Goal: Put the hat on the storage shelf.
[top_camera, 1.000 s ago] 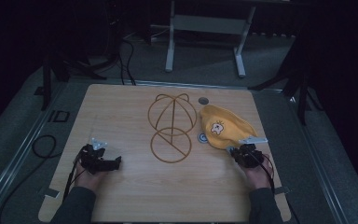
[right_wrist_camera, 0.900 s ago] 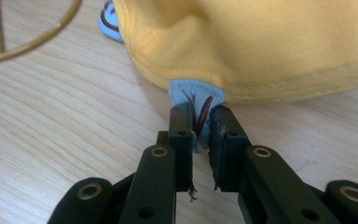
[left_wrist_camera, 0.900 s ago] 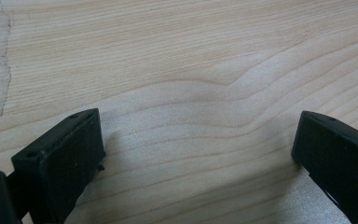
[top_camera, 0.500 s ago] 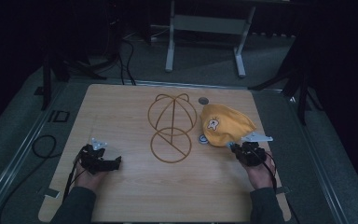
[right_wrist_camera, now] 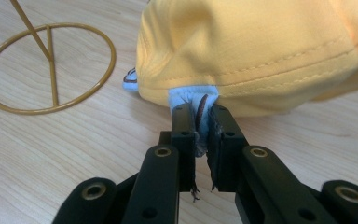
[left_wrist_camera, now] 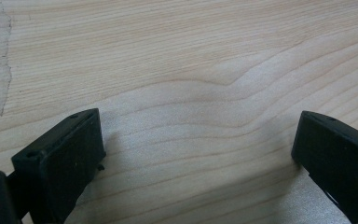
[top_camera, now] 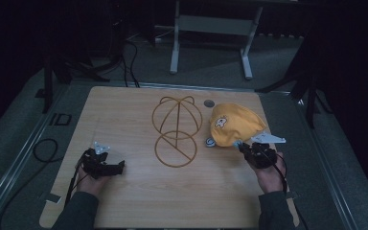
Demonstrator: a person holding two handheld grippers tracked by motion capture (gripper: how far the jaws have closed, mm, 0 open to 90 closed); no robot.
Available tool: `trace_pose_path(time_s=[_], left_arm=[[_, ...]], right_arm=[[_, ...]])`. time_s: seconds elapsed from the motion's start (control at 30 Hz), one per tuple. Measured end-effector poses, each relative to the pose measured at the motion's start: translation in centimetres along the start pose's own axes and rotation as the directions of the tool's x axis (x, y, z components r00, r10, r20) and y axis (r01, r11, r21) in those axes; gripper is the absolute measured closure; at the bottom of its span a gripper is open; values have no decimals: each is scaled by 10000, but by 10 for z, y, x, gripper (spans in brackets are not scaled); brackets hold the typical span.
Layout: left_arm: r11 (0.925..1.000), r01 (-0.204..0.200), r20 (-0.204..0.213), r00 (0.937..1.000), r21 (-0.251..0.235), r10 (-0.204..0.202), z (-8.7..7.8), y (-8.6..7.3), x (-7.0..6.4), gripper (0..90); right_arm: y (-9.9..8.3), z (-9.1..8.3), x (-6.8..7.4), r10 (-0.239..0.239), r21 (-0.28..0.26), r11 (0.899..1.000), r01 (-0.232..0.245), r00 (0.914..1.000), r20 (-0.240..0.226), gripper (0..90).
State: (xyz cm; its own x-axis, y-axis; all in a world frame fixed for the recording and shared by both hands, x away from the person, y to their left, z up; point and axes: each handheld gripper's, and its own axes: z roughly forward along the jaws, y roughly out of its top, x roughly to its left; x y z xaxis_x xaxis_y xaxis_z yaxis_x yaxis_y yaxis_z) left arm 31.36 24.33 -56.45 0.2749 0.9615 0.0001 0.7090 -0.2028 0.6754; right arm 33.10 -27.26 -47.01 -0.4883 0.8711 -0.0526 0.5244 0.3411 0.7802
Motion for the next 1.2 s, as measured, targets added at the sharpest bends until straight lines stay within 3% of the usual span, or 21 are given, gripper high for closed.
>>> trace_pose_path(time_s=[0.53,0.87,1.03,1.2], left_arm=[[10000,0,-11,10000,-17,0,0,0,0,23],[10000,7,-14,10000,-23,-7,0,0,0,23],[10000,13,-21,10000,-24,-13,0,0,0,23],[10000,9,-20,10000,-22,-9,0,0,0,23]], right_arm=[[25,-31,0,-31,-1080,9941,24,10000,-62,824],[35,-51,3,47,-1897,9818,-50,10000,-19,825],[36,-59,2,273,-2489,9682,-262,9996,9,827],[30,-55,-5,562,-2290,9723,-478,9980,303,824]])
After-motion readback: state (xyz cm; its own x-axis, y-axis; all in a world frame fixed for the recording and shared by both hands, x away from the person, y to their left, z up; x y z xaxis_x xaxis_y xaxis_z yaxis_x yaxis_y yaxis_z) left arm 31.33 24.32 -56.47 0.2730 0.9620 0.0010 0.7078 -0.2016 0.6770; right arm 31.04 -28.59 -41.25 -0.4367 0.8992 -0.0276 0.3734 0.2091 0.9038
